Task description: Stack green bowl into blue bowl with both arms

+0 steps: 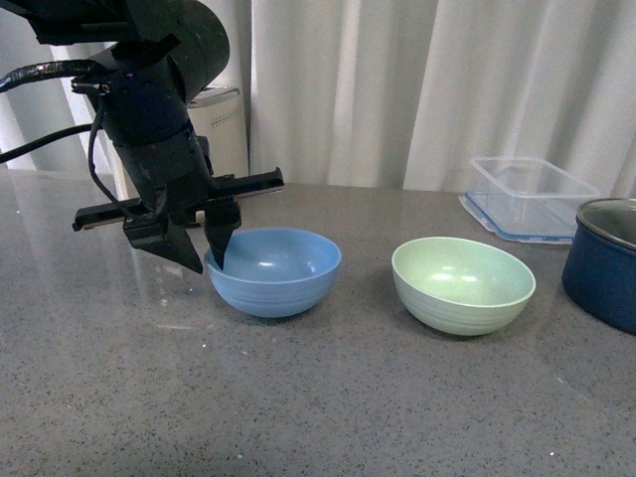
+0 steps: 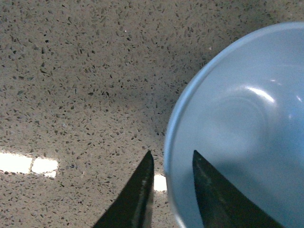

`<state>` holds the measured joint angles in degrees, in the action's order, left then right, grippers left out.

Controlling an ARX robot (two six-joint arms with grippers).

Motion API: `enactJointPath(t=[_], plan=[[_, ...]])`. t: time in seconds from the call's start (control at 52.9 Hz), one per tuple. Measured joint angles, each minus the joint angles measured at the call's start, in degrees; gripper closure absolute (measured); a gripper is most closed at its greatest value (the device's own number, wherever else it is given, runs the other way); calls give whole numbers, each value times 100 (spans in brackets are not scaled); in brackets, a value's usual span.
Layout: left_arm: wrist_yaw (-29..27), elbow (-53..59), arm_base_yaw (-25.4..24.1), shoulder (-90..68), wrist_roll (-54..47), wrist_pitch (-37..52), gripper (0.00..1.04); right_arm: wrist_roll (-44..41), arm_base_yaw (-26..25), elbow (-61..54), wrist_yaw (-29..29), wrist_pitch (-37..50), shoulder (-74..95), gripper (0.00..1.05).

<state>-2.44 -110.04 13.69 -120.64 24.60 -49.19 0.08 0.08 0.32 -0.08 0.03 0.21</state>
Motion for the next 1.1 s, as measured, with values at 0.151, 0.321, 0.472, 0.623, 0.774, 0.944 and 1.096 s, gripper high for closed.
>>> enactJointPath(t=[0.151,0.321,0.472,0.623,0.774,0.944,1.096], plan=[[146,-42,-9,4,-7,-31,57,0,0,0,0,0,0,10],[293,-61,-105,232,-153,-35,32,0,0,0,0,0,0,10],[356,249,-444,1300,-507,321,5,0,0,0,0,0,0,10],[-133,1145,-837,2798,-852,1467,7,0,0,0,0,0,0,10],[-227,2892,-935,3952,-1762,4336,26,0,0,0,0,0,0,10],[-157,5425,-1023,4918,-2249,6778,55,0,0,0,-2,0,0,10],[-28,6926,-1036,5340,-2356,7477,80,0,0,0,2,0,0,10]])
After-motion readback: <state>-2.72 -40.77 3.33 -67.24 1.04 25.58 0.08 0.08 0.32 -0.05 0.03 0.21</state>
